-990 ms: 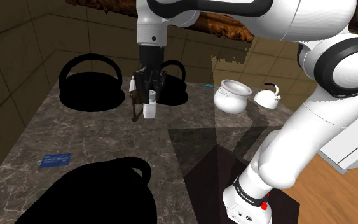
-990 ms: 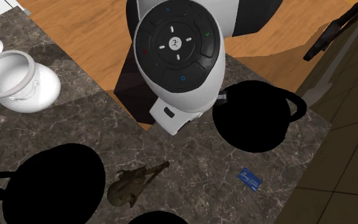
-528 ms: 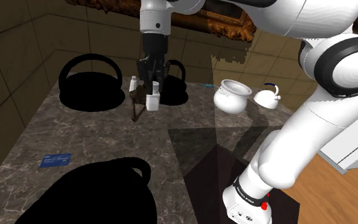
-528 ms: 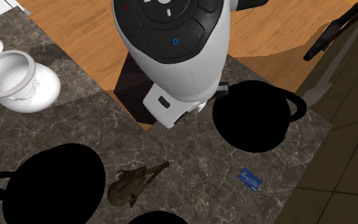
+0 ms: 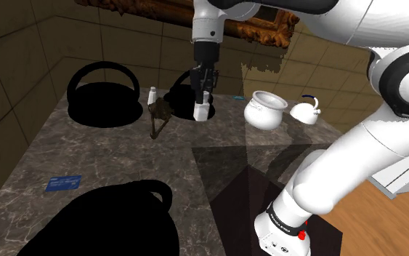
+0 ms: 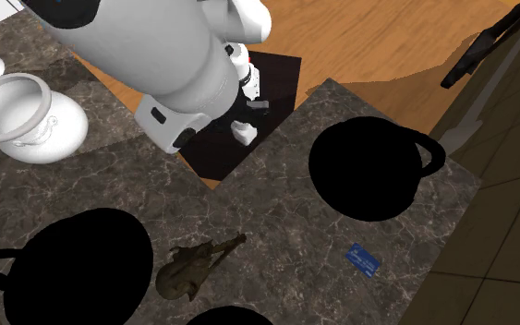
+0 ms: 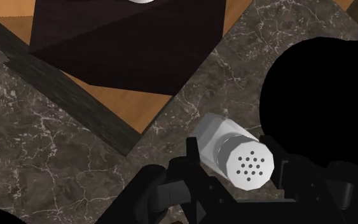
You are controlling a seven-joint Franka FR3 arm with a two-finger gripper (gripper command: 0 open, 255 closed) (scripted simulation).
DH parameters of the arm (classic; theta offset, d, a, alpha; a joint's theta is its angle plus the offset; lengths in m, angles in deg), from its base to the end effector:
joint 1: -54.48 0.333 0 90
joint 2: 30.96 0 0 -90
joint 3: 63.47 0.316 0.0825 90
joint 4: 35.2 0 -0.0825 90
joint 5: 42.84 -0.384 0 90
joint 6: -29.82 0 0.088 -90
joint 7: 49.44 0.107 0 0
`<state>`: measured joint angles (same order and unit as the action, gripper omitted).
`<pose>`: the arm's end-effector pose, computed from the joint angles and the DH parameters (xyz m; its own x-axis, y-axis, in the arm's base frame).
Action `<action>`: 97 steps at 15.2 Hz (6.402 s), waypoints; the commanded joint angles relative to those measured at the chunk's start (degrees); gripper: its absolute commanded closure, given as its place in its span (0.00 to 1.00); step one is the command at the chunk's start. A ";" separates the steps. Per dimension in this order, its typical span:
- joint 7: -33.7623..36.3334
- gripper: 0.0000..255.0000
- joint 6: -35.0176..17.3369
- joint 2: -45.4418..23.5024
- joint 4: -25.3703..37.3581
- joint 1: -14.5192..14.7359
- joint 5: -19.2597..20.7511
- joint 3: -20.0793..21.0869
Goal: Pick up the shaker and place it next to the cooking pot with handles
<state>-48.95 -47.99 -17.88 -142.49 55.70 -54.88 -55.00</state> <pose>0.4411 0.1082 0.5867 0.9414 0.1837 -0.2828 0.1384 -0.9752 -0.1729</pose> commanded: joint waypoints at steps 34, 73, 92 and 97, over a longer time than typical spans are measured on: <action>-51.53 1.00 2.63 -1.97 3.66 -17.82 23.07 -33.35; -59.95 1.00 -22.64 -13.39 -9.81 -22.42 21.93 -40.33; -60.37 1.00 -31.98 -17.97 -15.08 -22.86 20.10 -40.65; -59.49 0.00 -31.54 -15.58 -16.81 -22.72 21.36 -40.49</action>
<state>-108.32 -75.92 -30.65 -158.18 33.11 -33.88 -95.35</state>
